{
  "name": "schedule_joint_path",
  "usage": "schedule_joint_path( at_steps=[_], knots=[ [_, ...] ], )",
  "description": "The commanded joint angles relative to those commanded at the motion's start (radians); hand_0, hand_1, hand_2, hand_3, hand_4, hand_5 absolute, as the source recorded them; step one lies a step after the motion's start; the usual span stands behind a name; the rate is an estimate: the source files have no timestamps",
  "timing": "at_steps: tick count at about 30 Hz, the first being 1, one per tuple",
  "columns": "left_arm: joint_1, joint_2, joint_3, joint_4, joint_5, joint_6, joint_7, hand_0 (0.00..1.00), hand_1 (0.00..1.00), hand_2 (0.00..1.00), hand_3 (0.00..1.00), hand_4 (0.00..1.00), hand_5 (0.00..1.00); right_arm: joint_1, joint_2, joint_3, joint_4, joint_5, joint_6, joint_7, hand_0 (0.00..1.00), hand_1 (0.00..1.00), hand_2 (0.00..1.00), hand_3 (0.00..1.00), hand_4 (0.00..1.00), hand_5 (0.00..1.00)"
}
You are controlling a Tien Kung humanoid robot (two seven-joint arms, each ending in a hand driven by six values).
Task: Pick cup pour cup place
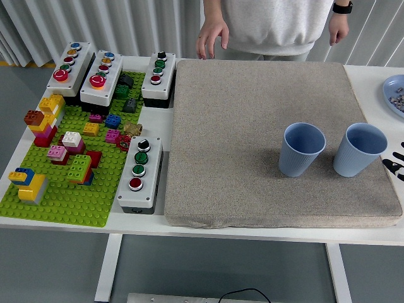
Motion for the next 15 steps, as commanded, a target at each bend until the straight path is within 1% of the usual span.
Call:
schedule_joint_path(
  at_steps=[6, 7, 9, 11, 15],
  knots=[
    [0.001, 0.0, -0.01, 0.0, 0.01, 0.001, 0.002, 0.74, 0.745, 0.808, 0.68, 0.523, 0.908, -0.008, -0.003, -0.004, 0.022, -0.027, 0.0, -0.009, 0.877, 0.859, 0.93, 0.966, 0.831, 0.168],
    [0.001, 0.0, -0.009, 0.0, 0.009, 0.001, 0.002, 0.74, 0.745, 0.808, 0.682, 0.522, 0.908, -0.01, -0.005, -0.005, 0.026, -0.029, -0.001, -0.011, 0.877, 0.862, 0.948, 0.968, 0.83, 0.164],
    [-0.001, 0.0, -0.009, 0.0, 0.009, 0.001, 0.002, 0.74, 0.745, 0.808, 0.682, 0.522, 0.908, -0.016, -0.01, -0.006, 0.037, -0.026, -0.005, -0.013, 0.877, 0.862, 0.948, 0.968, 0.83, 0.164],
    [-0.002, 0.001, -0.002, 0.0, 0.004, 0.0, 0.0, 0.74, 0.745, 0.808, 0.682, 0.522, 0.908, -0.024, -0.017, -0.01, 0.053, -0.026, -0.013, -0.014, 0.877, 0.862, 0.948, 0.968, 0.83, 0.164],
    [-0.002, 0.002, 0.006, 0.0, -0.004, 0.0, -0.001, 0.739, 0.745, 0.807, 0.68, 0.522, 0.911, -0.035, -0.025, -0.012, 0.074, -0.033, -0.011, -0.02, 0.878, 0.859, 0.956, 0.973, 0.83, 0.168]
  ],
)
